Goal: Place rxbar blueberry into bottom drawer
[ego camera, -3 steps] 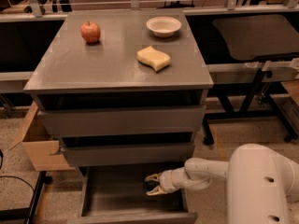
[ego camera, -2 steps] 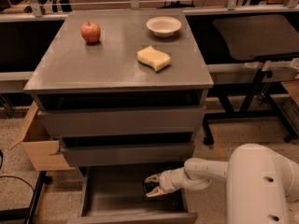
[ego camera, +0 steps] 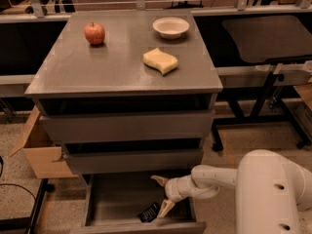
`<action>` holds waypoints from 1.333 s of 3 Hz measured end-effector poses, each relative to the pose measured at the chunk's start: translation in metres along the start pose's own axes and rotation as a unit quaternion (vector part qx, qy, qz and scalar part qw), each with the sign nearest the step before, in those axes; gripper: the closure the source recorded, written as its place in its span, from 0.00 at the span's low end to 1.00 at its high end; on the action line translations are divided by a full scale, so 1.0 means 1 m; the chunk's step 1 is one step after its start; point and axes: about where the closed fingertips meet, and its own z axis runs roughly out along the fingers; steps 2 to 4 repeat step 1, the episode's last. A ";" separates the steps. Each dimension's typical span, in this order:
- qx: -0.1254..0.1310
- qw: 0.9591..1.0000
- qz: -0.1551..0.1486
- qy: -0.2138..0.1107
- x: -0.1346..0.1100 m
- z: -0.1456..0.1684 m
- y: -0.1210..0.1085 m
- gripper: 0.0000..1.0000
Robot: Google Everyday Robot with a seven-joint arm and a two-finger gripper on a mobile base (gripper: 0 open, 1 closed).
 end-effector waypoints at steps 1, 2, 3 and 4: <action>0.000 1.000 0.000 0.000 0.000 0.000 0.000 0.00; 0.000 1.000 0.000 0.000 0.000 0.000 0.000 0.00; 0.000 1.000 0.000 0.000 0.000 0.000 0.000 0.00; 0.000 1.000 0.000 0.000 0.000 0.000 0.000 0.00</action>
Offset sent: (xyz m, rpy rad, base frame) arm 0.0000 0.0000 0.0000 0.0000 0.0000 0.0000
